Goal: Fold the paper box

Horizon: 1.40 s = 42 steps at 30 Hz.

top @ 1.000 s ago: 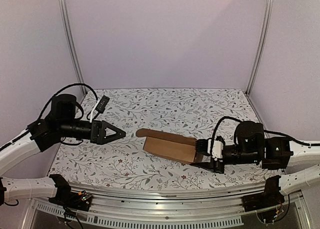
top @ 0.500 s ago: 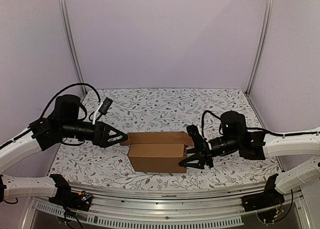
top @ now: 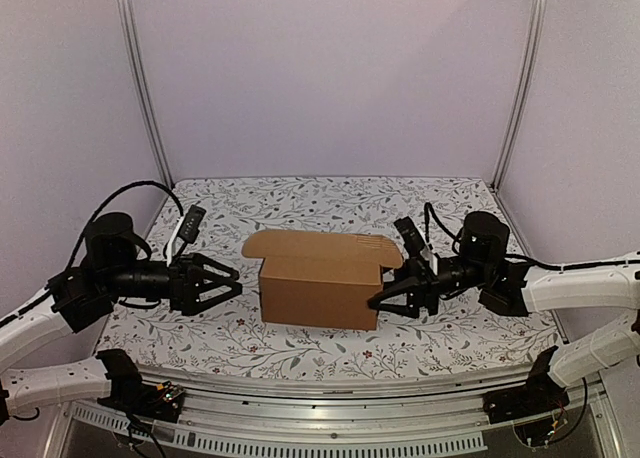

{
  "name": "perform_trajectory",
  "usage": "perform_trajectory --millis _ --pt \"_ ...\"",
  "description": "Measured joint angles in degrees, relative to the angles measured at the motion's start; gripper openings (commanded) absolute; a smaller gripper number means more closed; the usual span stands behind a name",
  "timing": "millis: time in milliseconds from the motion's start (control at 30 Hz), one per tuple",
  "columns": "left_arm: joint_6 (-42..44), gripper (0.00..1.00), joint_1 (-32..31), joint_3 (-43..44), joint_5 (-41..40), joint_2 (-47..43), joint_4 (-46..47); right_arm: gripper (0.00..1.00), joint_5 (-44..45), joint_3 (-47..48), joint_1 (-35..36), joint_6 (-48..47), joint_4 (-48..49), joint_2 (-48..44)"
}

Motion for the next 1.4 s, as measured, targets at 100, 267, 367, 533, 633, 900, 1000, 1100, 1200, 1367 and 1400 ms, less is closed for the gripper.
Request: perform_trajectory --millis 100,267,367,533,633,900,1000,1100,1200,1367,1400 --pt "-1.97 1.00 -0.11 -2.60 1.86 -2.25 5.40 0.35 -1.64 -0.15 -0.20 4.61 5.73 0.24" --pt "-3.89 1.00 -0.33 -3.76 4.22 -1.27 13.27 0.34 -3.82 0.09 -0.20 14.01 17.92 3.54" --pt "-4.44 1.00 -0.70 -3.76 5.46 0.48 16.83 0.33 -4.66 0.46 -0.20 19.71 24.74 6.75" --pt "-4.63 1.00 -1.88 -2.91 7.28 3.76 19.71 0.32 -5.31 2.12 -0.20 28.50 34.77 12.00" --pt "-4.55 0.99 -2.64 -2.16 7.67 4.85 19.98 0.31 -5.66 2.93 -0.20 31.74 37.83 13.46" --pt "-3.93 0.80 -3.15 -1.44 7.58 4.74 20.02 0.30 -6.01 4.37 -0.17 34.60 40.33 14.73" --pt "-3.89 0.69 -3.21 -1.27 7.39 4.83 20.15 0.30 -6.08 4.68 -0.04 34.62 40.30 15.26" --pt "-3.78 0.61 -3.30 -1.01 7.15 4.87 20.52 0.30 -6.08 4.68 0.17 34.56 39.95 15.30" --pt "-3.87 0.48 -3.34 -0.81 6.91 4.87 20.70 0.31 -6.10 4.70 0.26 34.07 38.93 15.30" --pt "-3.02 0.18 -3.37 -0.57 6.99 4.94 20.57 0.34 -6.43 4.70 0.55 32.79 36.85 14.45" --pt "-3.15 0.16 -3.37 -0.52 6.97 5.07 20.61 0.35 -6.40 4.70 0.57 32.48 36.13 13.99"
